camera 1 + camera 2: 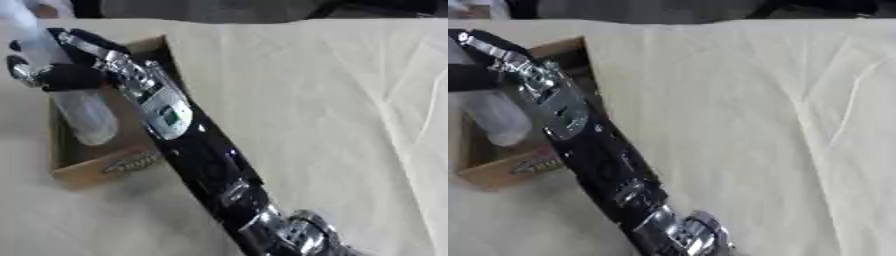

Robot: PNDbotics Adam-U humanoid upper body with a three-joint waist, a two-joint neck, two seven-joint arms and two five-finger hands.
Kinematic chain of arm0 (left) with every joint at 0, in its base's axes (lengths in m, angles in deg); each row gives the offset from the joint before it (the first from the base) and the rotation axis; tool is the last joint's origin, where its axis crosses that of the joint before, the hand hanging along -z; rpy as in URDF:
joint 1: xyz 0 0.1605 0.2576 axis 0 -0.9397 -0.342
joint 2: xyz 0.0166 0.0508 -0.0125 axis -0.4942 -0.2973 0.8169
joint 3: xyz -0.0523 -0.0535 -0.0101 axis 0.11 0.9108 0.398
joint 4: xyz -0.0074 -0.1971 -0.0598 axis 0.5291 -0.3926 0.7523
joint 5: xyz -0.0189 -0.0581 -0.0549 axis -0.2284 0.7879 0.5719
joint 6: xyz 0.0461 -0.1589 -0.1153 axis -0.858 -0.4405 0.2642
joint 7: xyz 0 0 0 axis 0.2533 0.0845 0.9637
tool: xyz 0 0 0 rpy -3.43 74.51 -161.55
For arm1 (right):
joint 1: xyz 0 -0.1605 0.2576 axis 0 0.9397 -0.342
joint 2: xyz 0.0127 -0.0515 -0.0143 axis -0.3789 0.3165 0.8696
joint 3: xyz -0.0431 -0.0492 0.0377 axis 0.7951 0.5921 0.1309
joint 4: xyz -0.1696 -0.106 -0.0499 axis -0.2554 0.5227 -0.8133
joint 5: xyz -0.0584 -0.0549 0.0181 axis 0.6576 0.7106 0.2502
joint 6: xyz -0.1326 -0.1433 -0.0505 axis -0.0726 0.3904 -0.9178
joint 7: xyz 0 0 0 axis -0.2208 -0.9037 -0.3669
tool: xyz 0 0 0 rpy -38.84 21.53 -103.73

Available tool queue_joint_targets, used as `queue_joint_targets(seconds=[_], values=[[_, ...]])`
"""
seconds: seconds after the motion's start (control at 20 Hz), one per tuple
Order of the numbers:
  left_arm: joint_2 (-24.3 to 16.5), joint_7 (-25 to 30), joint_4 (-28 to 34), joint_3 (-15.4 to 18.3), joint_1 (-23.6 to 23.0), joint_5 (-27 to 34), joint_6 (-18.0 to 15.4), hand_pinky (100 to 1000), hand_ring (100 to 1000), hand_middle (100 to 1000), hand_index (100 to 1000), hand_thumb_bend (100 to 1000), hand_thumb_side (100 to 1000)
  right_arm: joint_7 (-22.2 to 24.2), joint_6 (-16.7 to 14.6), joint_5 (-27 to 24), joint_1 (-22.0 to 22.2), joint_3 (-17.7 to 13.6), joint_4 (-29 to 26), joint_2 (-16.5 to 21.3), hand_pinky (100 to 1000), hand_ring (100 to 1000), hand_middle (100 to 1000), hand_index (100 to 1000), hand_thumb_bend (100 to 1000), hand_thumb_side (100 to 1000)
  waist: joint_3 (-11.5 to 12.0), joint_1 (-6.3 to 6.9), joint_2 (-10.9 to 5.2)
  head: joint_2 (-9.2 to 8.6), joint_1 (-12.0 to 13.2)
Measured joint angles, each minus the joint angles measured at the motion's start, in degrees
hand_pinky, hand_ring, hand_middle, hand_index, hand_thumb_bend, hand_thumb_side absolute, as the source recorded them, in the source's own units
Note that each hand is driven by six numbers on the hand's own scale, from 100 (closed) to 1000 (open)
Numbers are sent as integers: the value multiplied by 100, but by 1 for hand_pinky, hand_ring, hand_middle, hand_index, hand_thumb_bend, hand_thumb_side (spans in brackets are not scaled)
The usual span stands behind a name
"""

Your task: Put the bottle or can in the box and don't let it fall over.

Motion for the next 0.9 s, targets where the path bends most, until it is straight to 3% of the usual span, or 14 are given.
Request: queue_joint_targets(seconds=[0.1,0.45,0.9], values=[[0,-1,0,2,-16,0,0,1000,1000,797,803,100,100,-33,-29,-2,-24,-11,42,78,1000,1000,986,893,100,419,-19,2,-1,0,12],[-1,-19,0,21,-108,-1,-2,1000,1000,796,803,100,100,222,-3,406,50,-6,107,277,1000,1000,1000,982,100,216,-175,52,-91,52,121],[-27,-91,-1,76,-279,-5,-17,1000,1000,796,803,100,100,592,253,297,416,-6,-113,562,1000,1000,1000,983,100,214,-473,139,-292,214,466]])
